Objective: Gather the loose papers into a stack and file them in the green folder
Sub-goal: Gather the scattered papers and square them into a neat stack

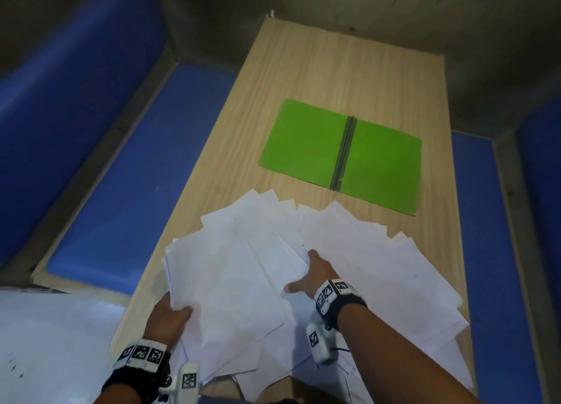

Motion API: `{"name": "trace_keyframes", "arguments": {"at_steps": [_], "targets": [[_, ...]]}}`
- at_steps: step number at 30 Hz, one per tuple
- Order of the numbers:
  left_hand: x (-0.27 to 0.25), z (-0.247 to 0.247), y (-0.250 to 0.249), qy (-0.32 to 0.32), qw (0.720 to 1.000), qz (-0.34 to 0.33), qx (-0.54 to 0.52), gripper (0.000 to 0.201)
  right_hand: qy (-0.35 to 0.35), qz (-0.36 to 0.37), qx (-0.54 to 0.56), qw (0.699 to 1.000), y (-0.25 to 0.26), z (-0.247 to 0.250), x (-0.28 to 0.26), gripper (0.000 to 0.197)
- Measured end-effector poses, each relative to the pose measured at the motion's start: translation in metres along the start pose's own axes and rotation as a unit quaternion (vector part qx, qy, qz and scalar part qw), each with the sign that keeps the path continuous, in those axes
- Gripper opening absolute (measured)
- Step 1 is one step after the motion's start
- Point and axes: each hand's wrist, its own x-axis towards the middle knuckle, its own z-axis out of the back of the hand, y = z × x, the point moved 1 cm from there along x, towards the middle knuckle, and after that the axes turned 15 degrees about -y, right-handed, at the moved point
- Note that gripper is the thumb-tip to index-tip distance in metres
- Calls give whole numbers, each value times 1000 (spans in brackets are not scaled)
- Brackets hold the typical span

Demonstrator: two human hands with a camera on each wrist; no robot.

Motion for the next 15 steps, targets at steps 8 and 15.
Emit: {"name": "trace_keyframes", "arguments": {"at_steps": [8,15], "targets": [[18,24,-18,-16,995,32,-88,41,-55,16,158,986,-66,32,-21,42],[55,48,-18,-56,987,27,-145,36,-143,-59,352,923,-124,100,-74,32]]}}
